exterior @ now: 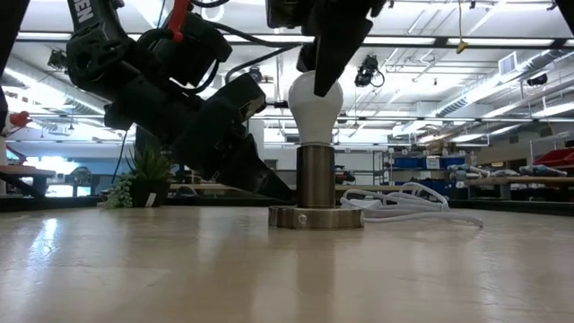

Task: Screw lightbulb
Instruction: Insert the lightbulb into the lamp socket

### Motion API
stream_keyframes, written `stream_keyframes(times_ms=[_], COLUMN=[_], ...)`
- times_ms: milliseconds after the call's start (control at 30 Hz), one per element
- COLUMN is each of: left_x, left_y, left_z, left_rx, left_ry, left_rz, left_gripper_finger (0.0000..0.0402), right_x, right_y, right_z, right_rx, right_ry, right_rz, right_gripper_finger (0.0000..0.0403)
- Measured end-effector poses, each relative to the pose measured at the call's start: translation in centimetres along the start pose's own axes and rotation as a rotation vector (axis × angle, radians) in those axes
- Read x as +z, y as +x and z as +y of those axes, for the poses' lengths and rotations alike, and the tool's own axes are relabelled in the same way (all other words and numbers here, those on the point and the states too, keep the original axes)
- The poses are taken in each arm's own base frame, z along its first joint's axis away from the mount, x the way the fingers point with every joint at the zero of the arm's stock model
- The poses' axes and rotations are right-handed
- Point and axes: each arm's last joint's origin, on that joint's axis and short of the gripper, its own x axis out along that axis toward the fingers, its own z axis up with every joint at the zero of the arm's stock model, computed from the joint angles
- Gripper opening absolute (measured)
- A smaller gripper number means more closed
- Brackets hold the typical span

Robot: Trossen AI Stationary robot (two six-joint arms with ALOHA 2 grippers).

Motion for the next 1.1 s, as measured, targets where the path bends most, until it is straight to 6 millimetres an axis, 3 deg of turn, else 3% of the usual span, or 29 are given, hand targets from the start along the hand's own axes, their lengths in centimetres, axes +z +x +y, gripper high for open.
stream_keyframes(times_ms=[167, 333, 600, 700, 900, 1100], left_x=[0.0, 0.0, 0.0, 0.0, 0.0, 0.0], left_y=[0.0, 0.0, 0.0, 0.0, 0.0, 0.0], left_z=[0.0, 0.0, 0.0, 0.0, 0.0, 0.0], left_rx=[0.002, 0.01, 0.01, 0.01, 0.009, 0.009], left_ry=[-0.011, -0.018, -0.018, -0.018, -0.018, -0.002], left_rz=[0.0, -0.002, -0.002, -0.003, -0.002, 0.001], left_gripper_finger=[0.0, 0.0, 0.0, 0.0, 0.0, 0.0], right_x=[-0.1, -0.2, 0.6, 0.8, 0.3, 0.5], right_y=[0.0, 0.1, -2.0, -2.7, -2.7, -2.7], right_z=[0.5, 1.3, 2.4, 2.5, 2.4, 2.4], right_rx=[-0.014, -0.034, -0.055, -0.059, -0.064, -0.046], right_ry=[0.181, 0.186, 0.017, -0.123, -0.431, -0.502], right_rz=[0.0, 0.001, -0.055, -0.067, -0.007, -0.026], right_gripper_finger=[0.0303, 0.0336, 0.0372, 0.038, 0.0382, 0.0375])
